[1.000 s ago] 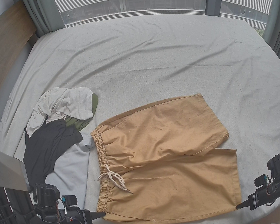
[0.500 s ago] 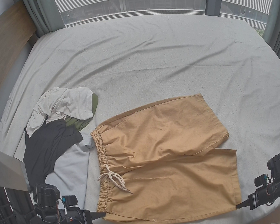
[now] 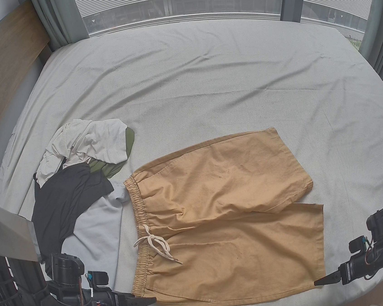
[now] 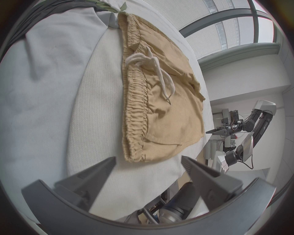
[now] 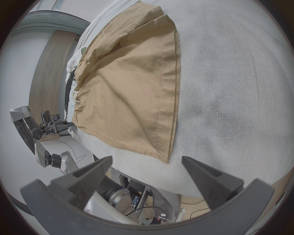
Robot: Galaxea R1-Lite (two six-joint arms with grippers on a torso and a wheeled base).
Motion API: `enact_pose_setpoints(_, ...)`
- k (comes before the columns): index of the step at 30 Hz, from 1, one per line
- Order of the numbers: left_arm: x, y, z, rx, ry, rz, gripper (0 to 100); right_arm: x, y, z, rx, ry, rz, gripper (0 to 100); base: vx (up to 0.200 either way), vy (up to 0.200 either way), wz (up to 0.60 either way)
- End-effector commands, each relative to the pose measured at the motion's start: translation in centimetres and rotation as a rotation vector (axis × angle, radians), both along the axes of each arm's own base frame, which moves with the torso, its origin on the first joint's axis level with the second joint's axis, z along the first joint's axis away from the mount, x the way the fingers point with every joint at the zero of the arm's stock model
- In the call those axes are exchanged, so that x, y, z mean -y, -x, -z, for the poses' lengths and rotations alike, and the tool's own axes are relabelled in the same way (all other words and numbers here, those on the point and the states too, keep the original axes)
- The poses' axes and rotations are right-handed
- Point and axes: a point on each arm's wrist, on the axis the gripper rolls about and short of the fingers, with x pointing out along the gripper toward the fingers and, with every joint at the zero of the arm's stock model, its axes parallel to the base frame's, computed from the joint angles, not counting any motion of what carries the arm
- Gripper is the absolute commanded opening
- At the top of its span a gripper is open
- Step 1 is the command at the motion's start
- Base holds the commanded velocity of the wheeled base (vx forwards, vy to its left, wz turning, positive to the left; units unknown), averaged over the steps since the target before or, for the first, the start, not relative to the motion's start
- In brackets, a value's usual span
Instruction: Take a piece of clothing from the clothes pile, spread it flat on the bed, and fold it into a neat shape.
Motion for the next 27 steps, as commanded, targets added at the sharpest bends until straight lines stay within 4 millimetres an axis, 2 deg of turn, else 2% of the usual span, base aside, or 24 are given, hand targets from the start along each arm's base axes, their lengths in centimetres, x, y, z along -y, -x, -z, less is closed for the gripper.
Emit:
enact_pose_setpoints(1, -1.8, -0.3, -1.1, 0.049, 0.03, -0.11, 100, 1.4, 0.4, -1.5, 0.098, 0.016, 0.093, 100, 0.0, 0.0, 0.0)
enact_pose_setpoints(4, -3.1, -0.4, -2.4, 0.112, 0.05, -0.163, 100, 2.9, 0.3, -3.1, 0.232, 0.031, 0.183, 100, 0.0, 0.0, 0.0)
enact_pose_setpoints(7, -4.0, -0.2, -4.7, 0.201, 0.086, -0.223, 100, 4.0, 0.6, -4.3, 0.32, 0.042, 0.254, 100, 0.0, 0.0, 0.0)
enact_pose_setpoints(11, -4.2, 0.7, -7.8, 0.253, 0.22, -0.279, 100, 4.6, 1.0, -5.0, 0.363, 0.017, 0.283, 100, 0.0, 0.0, 0.0)
enact_pose_setpoints(14, -4.2, 1.2, -9.1, 0.269, 0.276, -0.311, 100, 4.9, 1.1, -5.0, 0.371, -0.006, 0.288, 100, 0.0, 0.0, 0.0)
enact_pose_setpoints(27, -4.6, 1.2, -8.9, 0.252, 0.274, -0.331, 100, 4.7, 1.2, -5.1, 0.366, -0.014, 0.278, 100, 0.0, 0.0, 0.0)
